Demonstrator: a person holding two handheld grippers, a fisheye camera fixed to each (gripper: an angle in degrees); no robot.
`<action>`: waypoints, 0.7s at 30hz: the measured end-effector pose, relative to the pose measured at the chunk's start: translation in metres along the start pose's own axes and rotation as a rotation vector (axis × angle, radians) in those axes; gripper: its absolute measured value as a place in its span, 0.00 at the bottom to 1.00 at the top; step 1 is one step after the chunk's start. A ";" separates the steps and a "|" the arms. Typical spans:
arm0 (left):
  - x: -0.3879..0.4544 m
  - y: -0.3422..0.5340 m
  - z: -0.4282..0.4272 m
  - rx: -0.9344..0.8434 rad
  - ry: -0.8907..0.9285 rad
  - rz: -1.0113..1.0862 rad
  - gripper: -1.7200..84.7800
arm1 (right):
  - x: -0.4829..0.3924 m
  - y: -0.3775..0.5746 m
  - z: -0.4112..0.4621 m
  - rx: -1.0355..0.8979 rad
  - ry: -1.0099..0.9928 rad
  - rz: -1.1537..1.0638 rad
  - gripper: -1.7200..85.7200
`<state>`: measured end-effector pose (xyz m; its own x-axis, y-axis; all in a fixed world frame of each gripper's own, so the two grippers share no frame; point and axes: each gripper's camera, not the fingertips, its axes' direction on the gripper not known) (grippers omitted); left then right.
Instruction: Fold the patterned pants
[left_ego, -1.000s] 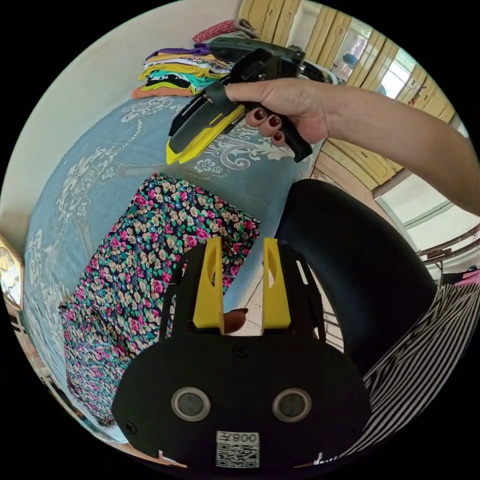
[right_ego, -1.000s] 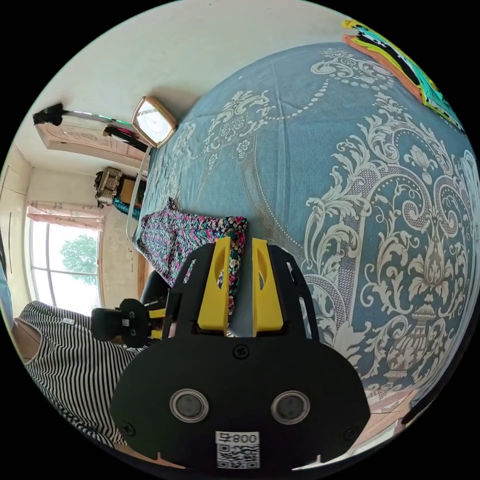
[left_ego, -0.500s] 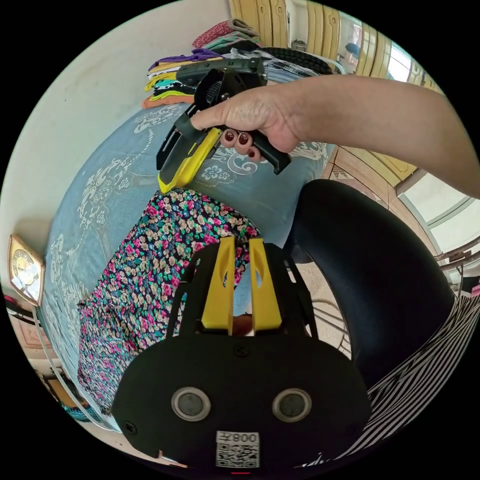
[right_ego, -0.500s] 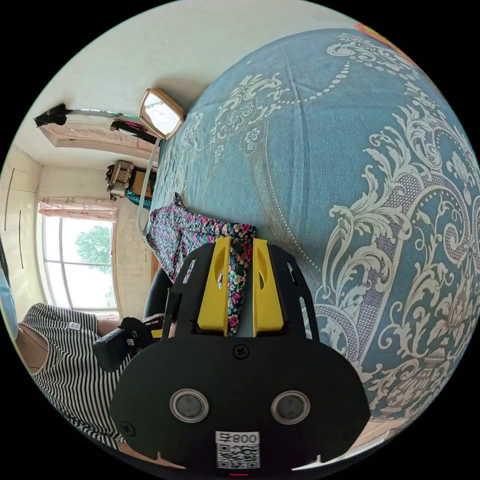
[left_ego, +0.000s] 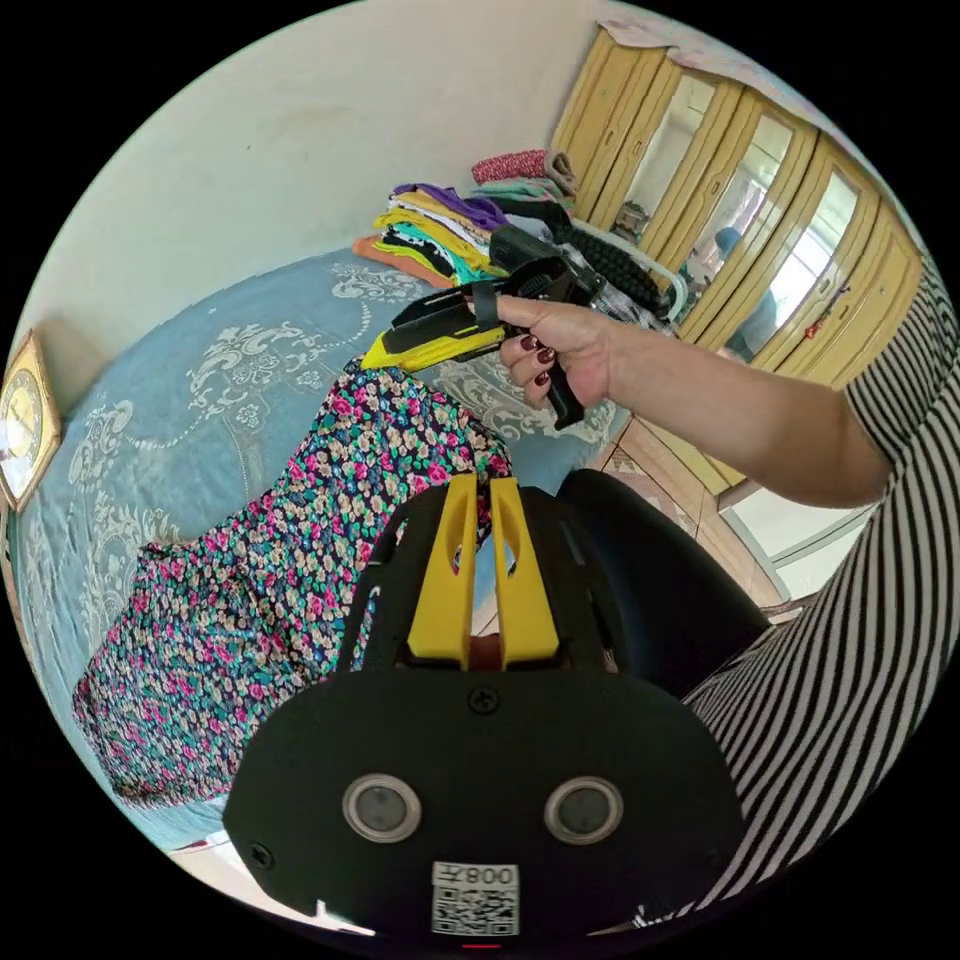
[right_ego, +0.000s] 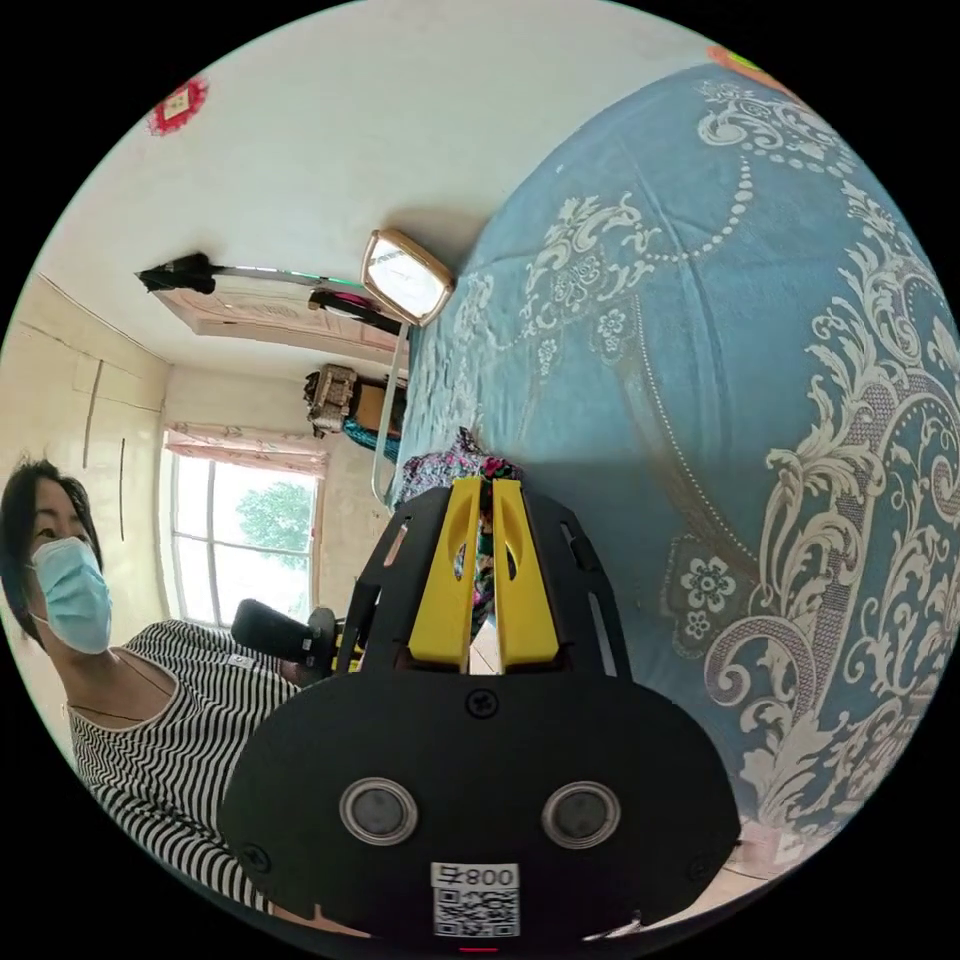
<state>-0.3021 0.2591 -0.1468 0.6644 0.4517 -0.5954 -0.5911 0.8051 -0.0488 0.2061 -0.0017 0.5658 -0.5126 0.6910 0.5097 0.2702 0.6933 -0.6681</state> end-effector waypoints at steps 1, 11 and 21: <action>-0.007 0.006 -0.010 0.022 0.010 -0.018 0.09 | -0.008 -0.001 0.006 0.011 -0.024 -0.018 0.04; -0.151 0.158 -0.167 0.365 0.014 -0.368 0.06 | -0.084 -0.036 0.152 -0.021 -0.148 -0.200 0.04; -0.302 0.335 -0.233 0.505 -0.083 -0.741 0.11 | -0.107 -0.079 0.401 -0.250 -0.063 -0.263 0.04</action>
<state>-0.8075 0.3028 -0.1701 0.8380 -0.2396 -0.4902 0.2600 0.9652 -0.0273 -0.0873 -0.2124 0.3469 -0.6382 0.4736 0.6070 0.3089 0.8797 -0.3616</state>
